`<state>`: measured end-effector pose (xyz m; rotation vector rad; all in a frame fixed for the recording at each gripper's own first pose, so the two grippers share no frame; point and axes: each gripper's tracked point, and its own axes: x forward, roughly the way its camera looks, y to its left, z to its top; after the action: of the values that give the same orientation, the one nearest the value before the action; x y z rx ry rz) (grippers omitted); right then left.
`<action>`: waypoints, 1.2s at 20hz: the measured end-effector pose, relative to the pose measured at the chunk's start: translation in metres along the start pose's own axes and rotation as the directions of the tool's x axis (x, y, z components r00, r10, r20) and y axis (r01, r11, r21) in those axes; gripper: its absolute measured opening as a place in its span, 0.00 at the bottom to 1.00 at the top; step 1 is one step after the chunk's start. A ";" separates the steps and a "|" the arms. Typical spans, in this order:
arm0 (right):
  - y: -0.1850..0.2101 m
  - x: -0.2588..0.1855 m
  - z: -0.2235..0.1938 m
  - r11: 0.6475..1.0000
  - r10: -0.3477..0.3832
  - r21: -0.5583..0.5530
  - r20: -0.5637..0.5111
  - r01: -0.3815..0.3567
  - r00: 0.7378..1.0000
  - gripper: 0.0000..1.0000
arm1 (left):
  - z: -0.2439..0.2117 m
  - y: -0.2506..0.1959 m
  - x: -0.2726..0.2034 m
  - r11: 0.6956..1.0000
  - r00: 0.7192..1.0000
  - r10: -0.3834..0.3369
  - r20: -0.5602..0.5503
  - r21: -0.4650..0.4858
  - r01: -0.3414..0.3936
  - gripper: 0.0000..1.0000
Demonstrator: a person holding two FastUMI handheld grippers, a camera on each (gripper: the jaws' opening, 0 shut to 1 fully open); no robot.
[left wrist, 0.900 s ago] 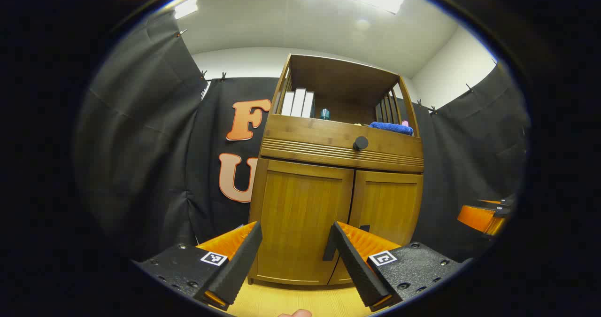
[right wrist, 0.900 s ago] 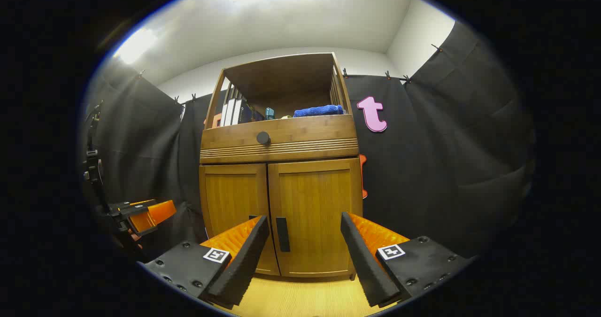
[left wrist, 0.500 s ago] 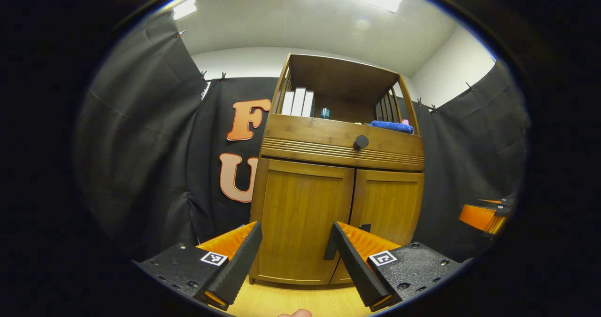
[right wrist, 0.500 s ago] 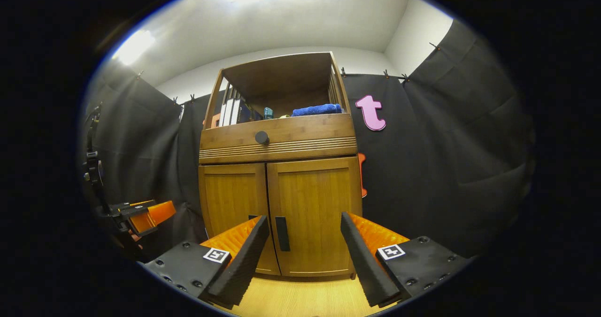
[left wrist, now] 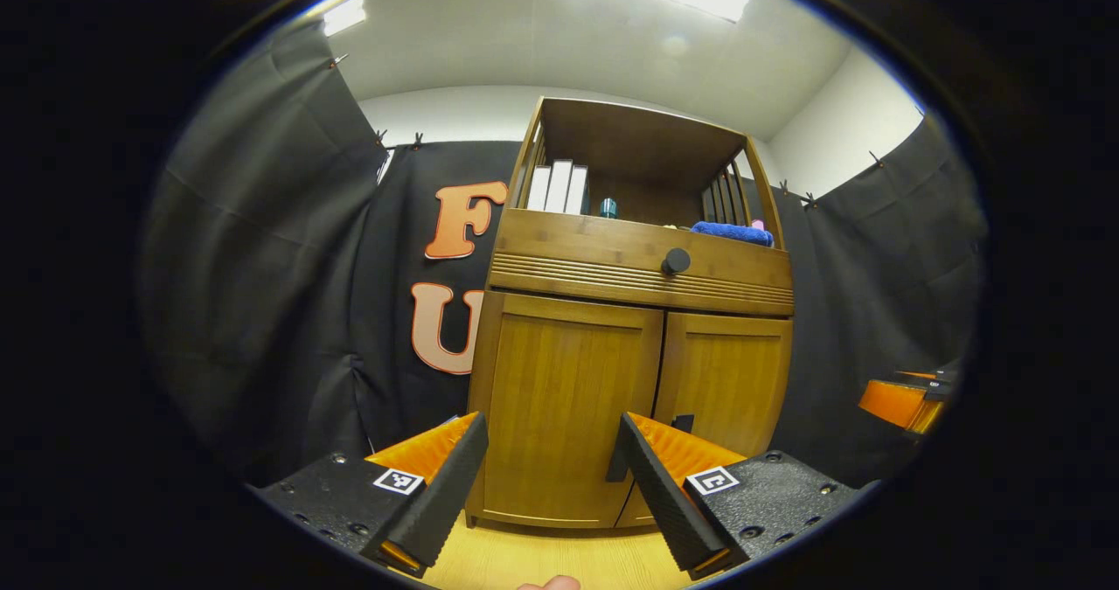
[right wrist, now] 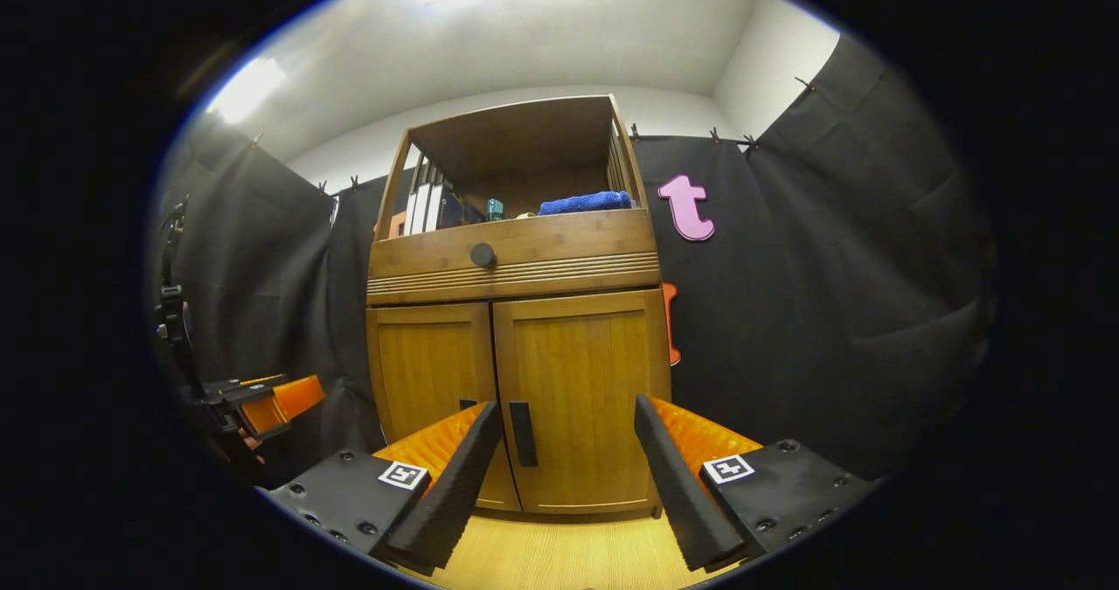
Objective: Open the right door of the double-door shoe cabinet with the right hand, and open the left door with the left hand.
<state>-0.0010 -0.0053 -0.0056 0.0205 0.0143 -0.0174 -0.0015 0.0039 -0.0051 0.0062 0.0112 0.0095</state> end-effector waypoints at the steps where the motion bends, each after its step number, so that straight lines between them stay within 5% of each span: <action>1: 0.000 -0.001 -0.001 1.000 0.002 -0.001 0.004 -0.002 1.000 0.99 | 0.001 0.000 0.001 1.000 1.000 0.001 0.003 -0.002 -0.001 0.92; 2: -0.001 0.000 -0.001 1.000 0.001 -0.003 0.016 -0.001 1.000 0.99 | -0.001 0.001 0.003 1.000 1.000 0.011 0.000 0.000 -0.011 0.98; 3: -0.003 0.001 -0.003 1.000 -0.003 -0.002 0.020 0.003 1.000 0.94 | -0.003 0.002 0.006 1.000 1.000 0.020 -0.007 0.010 -0.020 0.91; 9: -0.002 0.029 -0.029 0.999 0.032 0.031 -0.012 -0.031 0.999 0.99 | -0.014 0.009 0.003 0.998 0.998 0.044 -0.033 0.038 -0.043 0.95; 13: 0.010 0.077 -0.062 0.997 0.070 0.037 -0.065 -0.067 0.995 0.97 | -0.022 0.017 -0.001 0.997 0.996 0.070 -0.049 0.039 -0.068 0.94; 14: 0.014 0.089 -0.068 0.995 0.083 0.053 -0.076 -0.079 0.994 0.90 | -0.022 0.018 -0.003 0.997 0.996 0.071 -0.053 0.027 -0.069 0.95; 15: 0.018 0.106 -0.074 0.994 0.092 0.065 -0.089 -0.086 0.992 0.97 | -0.022 0.021 -0.005 0.997 0.995 0.078 -0.054 0.021 -0.077 0.95; 19: 0.041 0.173 -0.102 0.992 0.124 0.037 -0.104 -0.121 0.987 0.98 | -0.014 0.039 -0.014 0.993 0.993 0.118 -0.029 0.023 -0.118 0.95; 24: 0.050 0.234 -0.162 0.997 0.059 -0.035 -0.208 -0.067 0.976 0.98 | -0.014 0.046 -0.019 0.987 0.988 0.154 -0.006 0.051 -0.153 0.94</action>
<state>0.2319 0.0439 -0.1699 -0.0192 0.2222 0.0486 -0.0208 0.0501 -0.0184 0.0570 0.0211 0.1632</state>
